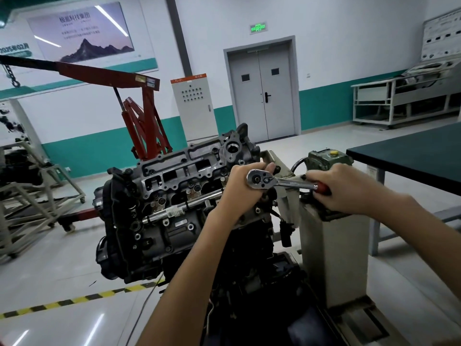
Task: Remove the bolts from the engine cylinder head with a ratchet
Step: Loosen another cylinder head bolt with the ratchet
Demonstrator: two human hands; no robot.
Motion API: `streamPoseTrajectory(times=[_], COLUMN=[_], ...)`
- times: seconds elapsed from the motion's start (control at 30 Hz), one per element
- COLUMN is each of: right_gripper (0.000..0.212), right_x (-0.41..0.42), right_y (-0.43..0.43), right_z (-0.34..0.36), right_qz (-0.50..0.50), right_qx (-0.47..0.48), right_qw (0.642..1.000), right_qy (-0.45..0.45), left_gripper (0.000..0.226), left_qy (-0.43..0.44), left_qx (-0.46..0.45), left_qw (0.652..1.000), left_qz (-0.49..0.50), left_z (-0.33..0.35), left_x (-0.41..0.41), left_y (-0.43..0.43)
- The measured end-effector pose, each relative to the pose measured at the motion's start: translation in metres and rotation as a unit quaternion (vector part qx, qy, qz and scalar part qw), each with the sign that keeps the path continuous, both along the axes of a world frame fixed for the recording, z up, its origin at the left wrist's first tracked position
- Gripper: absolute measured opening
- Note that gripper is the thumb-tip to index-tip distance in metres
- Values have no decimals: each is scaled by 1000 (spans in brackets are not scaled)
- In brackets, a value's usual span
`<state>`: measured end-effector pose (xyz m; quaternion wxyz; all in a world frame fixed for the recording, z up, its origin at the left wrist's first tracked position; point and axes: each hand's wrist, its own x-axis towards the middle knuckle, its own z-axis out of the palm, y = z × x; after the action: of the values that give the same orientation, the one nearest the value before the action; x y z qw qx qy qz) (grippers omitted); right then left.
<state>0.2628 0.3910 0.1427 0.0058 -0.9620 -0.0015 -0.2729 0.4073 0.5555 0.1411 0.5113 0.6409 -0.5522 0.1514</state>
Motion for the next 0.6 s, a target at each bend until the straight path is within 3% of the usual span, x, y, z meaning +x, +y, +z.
streamPoseTrajectory(times=[0.07, 0.13, 0.27, 0.33, 0.37, 0.43, 0.53, 0.6], right_gripper=[10, 6, 23, 18, 17, 19, 21, 17], right_x=[-1, -4, 8, 20, 23, 20, 0, -10], right_y=[10, 40, 128, 158, 162, 144, 86, 44], right_z=[-23, -54, -95, -102, -104, -101, -80, -51], right_qz=[-5, -1, 55, 86, 91, 74, 59, 63], right_qx=[74, 211, 477, 558, 570, 526, 362, 247], right_qw=[997, 977, 871, 819, 811, 842, 930, 966], right_qy=[6, -14, -107, -103, -98, -93, -40, 29], left_gripper=[47, 48, 51, 50, 49, 50, 47, 46], left_qy=[24, 40, 90, 86, 78, 82, 43, 16], left_qx=[-50, -113, -167, -176, -171, -141, -53, 16], left_qw=[998, 993, 981, 980, 981, 986, 998, 1000], left_qz=[6, 20, 30, 38, 43, 25, 9, 5], left_z=[-5, -12, -16, -14, -14, -13, -8, 0], left_x=[-2, -5, -11, -13, -13, -11, -5, 1], left_y=[-5, -12, -19, -18, -18, -15, -5, 0])
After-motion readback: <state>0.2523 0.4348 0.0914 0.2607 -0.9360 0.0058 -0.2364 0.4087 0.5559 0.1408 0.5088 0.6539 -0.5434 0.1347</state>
